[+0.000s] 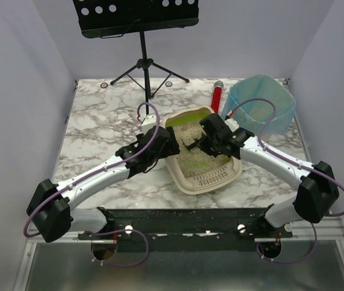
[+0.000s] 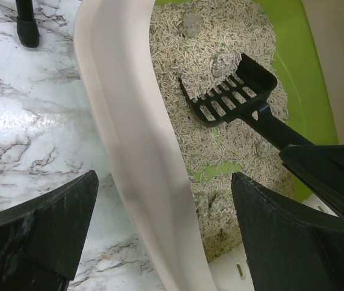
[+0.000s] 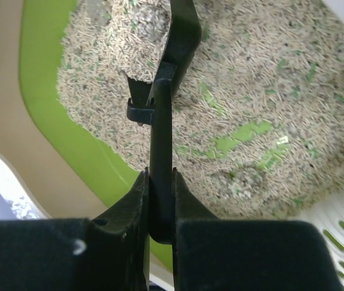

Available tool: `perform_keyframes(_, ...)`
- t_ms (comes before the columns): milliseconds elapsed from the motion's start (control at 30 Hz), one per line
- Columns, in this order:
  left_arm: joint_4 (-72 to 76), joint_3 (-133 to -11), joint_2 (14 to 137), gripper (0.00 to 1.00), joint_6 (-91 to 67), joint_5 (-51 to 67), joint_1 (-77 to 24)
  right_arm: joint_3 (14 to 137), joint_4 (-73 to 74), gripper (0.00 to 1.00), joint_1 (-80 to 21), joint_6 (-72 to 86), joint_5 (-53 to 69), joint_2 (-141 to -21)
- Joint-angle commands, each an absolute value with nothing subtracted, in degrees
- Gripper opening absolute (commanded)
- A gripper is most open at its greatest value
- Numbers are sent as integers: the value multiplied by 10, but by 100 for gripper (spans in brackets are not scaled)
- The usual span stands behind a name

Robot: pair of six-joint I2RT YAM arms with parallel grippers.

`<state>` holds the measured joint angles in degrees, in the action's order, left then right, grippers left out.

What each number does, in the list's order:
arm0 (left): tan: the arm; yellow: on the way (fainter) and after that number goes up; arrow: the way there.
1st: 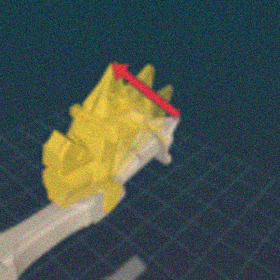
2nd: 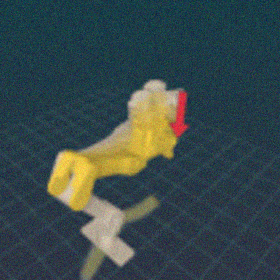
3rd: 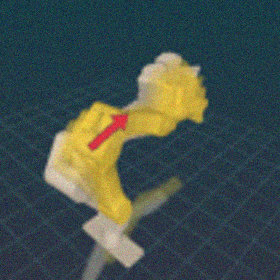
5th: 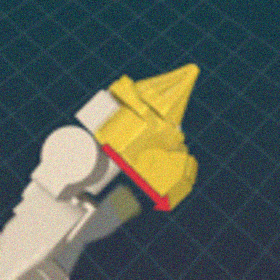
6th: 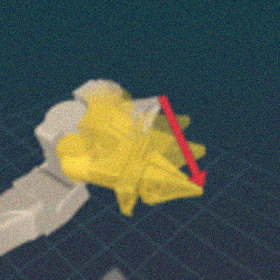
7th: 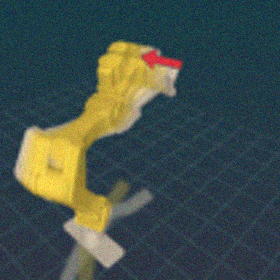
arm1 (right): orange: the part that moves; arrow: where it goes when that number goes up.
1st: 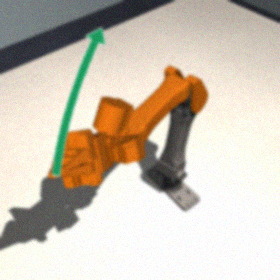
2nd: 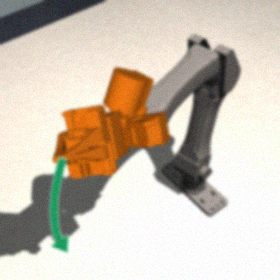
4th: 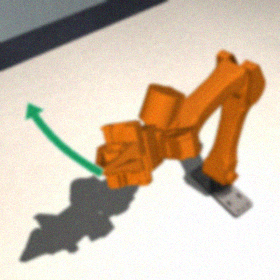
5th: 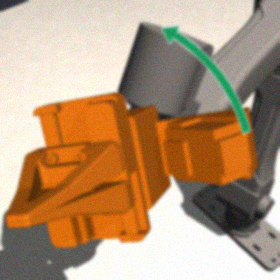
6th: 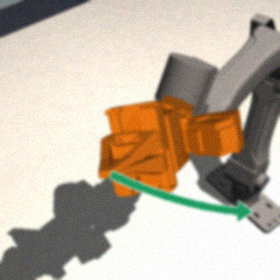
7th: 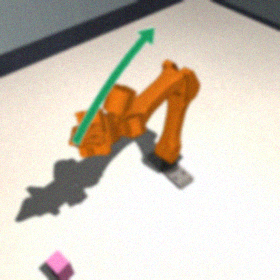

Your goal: Clean the litter box

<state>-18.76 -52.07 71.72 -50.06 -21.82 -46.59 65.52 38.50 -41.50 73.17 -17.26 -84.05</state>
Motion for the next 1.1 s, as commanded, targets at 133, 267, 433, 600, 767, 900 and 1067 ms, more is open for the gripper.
perform_keyframes(133, -152, -532, 762, 99, -489, -185, -450, 584, 284, 1, -410, 688, -199, -869)
perform_keyframes(267, -144, -532, 778, 97, -490, -170, -439, 569, 260, 1, -410, 696, -210, -889)
perform_keyframes(433, -143, -527, 783, 96, -490, -165, -434, 535, 218, 1, -410, 695, -229, -891)
perform_keyframes(600, -142, -520, 780, 96, -491, -163, -432, 445, 106, 1, -410, 702, -238, -846)
perform_keyframes(767, -143, -514, 775, 96, -489, -165, -429, 375, 32, 1, -410, 691, -229, -792)
perform_keyframes(900, -148, -512, 773, 95, -490, -168, -425, 333, -31, 1, -410, 693, -215, -777)
perform_keyframes(1067, -150, -509, 770, 95, -490, -167, -420, 278, -135, 1, -410, 681, -187, -760)
